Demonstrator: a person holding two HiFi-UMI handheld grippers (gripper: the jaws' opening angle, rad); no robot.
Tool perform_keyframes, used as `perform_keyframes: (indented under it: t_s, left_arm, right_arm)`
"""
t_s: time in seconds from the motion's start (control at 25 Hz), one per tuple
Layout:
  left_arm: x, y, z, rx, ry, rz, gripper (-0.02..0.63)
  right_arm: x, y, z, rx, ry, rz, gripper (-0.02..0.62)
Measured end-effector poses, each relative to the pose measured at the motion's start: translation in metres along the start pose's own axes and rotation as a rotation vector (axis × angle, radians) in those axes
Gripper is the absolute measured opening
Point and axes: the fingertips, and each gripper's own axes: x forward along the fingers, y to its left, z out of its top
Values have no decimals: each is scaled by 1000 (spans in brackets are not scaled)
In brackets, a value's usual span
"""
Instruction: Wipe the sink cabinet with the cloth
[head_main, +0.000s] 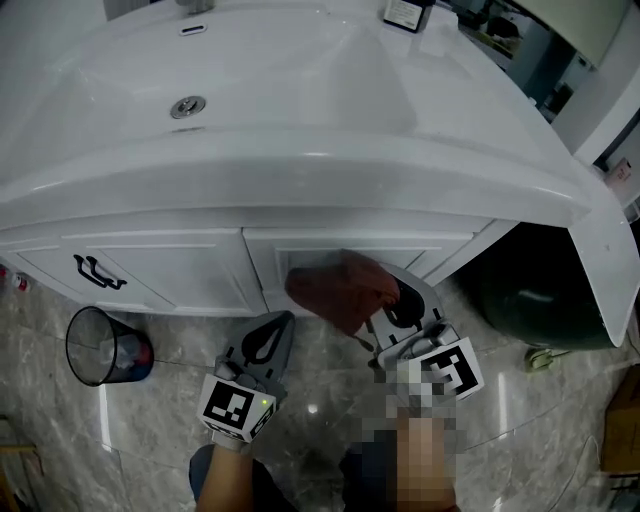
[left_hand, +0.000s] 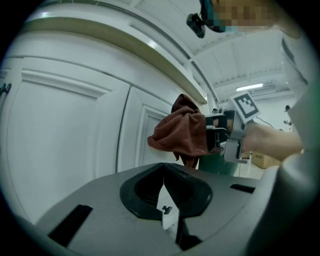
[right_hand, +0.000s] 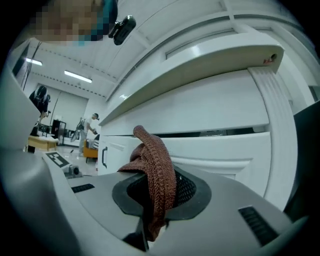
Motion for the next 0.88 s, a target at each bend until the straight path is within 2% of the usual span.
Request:
perform_keyframes:
  t_s: [0.12, 0.28, 0.44, 0.64, 0.88]
  left_arm:
    - [-13, -10, 25, -31, -4, 9, 11]
    - [-34, -14, 68, -112, -19, 25, 11]
    - [-63, -15, 105, -171, -13, 37, 11]
    - [-97, -25, 152, -119, 121, 54, 9]
    - [-128, -39, 271, -110, 115, 45, 11]
  right_arm:
    - [-2, 3, 9, 30, 12, 14, 58]
    - [-12, 13, 38, 91, 14, 23, 58]
    - [-25, 30, 68, 118, 64, 47, 58]
    - [-43, 52, 123, 133, 117, 78, 58]
    - [-60, 72, 226, 132, 135, 123, 58]
